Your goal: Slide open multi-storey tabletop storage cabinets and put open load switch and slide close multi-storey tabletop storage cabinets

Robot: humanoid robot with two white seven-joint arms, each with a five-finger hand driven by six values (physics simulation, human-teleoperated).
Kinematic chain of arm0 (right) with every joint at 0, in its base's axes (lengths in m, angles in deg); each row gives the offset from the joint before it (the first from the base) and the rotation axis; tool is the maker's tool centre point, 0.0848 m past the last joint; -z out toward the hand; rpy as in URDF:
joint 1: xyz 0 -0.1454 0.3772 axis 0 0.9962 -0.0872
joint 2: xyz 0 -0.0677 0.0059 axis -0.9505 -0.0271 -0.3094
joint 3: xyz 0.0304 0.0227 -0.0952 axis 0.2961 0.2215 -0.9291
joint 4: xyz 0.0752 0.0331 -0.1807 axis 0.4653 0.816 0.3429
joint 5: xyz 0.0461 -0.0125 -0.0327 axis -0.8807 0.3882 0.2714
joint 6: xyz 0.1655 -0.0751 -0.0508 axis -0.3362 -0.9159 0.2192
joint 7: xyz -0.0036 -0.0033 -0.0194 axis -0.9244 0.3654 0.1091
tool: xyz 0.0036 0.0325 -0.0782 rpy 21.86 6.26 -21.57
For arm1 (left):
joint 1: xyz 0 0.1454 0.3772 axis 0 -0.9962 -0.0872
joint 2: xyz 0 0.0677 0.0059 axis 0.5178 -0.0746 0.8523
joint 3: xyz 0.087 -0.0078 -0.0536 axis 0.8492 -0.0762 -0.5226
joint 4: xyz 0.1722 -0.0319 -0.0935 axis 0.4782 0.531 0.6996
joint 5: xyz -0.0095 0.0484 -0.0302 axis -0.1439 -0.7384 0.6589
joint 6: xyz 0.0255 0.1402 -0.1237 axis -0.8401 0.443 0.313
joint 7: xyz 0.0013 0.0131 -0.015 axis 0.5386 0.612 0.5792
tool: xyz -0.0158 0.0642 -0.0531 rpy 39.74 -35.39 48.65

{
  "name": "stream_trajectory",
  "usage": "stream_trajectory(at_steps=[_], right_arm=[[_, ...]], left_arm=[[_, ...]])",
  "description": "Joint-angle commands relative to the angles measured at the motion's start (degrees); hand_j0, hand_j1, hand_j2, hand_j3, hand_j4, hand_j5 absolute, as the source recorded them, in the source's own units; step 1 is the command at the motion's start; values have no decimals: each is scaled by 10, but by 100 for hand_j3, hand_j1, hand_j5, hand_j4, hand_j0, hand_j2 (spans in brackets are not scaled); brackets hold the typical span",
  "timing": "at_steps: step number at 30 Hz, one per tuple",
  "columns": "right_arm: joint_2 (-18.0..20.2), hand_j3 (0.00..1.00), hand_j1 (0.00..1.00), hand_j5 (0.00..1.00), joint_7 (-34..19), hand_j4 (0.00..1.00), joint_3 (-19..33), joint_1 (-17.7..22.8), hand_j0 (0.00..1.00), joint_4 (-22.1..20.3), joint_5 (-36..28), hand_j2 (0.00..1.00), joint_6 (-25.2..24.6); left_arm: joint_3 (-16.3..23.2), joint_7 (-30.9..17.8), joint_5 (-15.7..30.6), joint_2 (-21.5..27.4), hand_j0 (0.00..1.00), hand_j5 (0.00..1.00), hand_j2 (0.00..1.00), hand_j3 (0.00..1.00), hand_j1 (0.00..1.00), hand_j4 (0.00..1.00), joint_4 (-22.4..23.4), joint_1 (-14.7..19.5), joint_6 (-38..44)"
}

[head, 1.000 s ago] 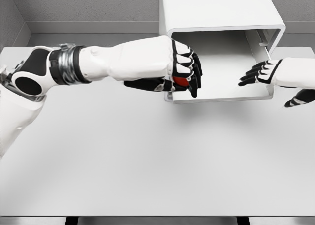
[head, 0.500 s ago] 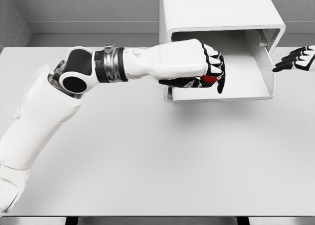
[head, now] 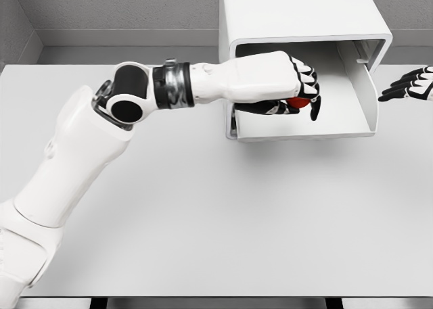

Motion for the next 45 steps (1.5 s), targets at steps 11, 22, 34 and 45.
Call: stream_trajectory(at_steps=[11, 22, 34, 45], right_arm=[[4, 100, 100, 100, 0, 100, 7, 4, 100, 7, -2, 100, -2], [5, 100, 100, 100, -1, 100, 6, 4, 100, 8, -2, 100, -2], [4, 100, 100, 100, -2, 100, 3, 4, 100, 8, -2, 100, -2], [4, 100, 100, 100, -2, 100, 2, 4, 100, 7, -2, 100, -2]], left_arm=[[1, 0, -14, -41, 47, 47, 47, 47, 47, 47, 78, 7, 2], [-5, 0, -28, -64, 48, 48, 48, 48, 48, 48, 103, 9, 2], [-7, 0, -49, -75, 55, 55, 55, 55, 55, 55, 136, 23, 2], [-10, 0, -51, -74, 88, 88, 88, 88, 88, 88, 135, 22, 2]])
